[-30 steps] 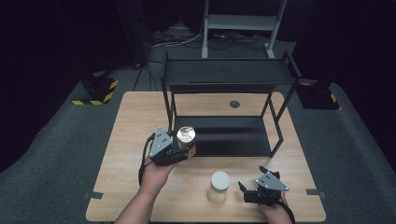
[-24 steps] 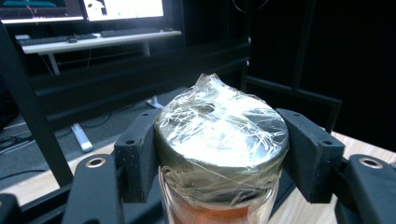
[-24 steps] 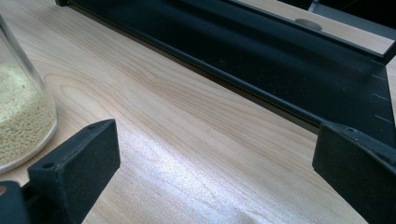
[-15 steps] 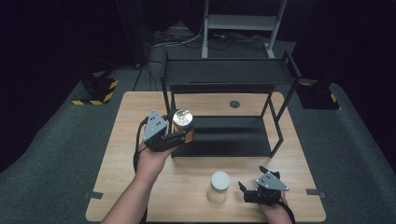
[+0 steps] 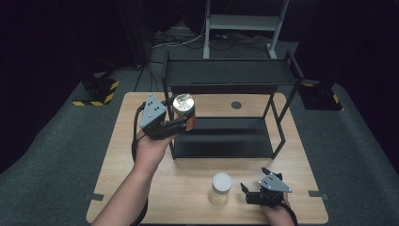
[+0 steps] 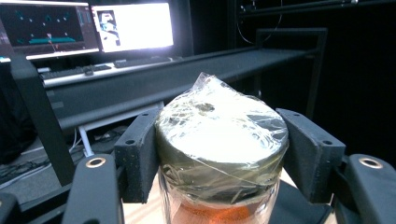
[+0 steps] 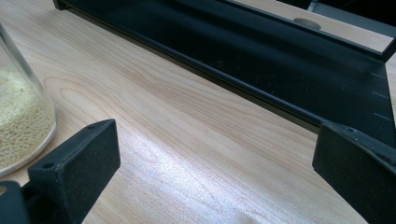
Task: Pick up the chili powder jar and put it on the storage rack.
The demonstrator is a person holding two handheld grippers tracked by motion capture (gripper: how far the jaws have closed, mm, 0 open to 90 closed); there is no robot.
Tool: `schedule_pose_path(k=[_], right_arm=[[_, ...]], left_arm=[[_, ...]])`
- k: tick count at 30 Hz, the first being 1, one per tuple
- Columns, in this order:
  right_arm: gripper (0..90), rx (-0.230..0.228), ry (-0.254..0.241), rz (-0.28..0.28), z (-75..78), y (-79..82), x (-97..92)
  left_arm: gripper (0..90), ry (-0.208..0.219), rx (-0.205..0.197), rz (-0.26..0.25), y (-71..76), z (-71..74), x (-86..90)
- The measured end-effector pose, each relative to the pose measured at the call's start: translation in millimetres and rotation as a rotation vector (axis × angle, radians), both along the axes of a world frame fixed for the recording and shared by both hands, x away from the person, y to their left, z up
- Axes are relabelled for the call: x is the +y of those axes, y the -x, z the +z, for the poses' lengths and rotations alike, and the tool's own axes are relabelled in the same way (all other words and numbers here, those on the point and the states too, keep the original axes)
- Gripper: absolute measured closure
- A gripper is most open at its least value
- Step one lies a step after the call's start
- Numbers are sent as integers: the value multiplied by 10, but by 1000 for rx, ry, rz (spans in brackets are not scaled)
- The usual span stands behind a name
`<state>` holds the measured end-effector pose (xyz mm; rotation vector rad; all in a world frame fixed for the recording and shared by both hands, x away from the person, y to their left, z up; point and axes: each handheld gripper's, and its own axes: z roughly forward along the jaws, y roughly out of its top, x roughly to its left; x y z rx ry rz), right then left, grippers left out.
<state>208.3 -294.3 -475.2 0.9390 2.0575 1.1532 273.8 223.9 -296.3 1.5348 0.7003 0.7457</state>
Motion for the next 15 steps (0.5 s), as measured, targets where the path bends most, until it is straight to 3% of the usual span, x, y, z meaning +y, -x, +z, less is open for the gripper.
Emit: schedule_pose_path(k=[15], right_arm=[[1, 3, -12, -2, -3, -3, -18]], left_arm=[[348, 40, -27, 15, -123, 314, -6]])
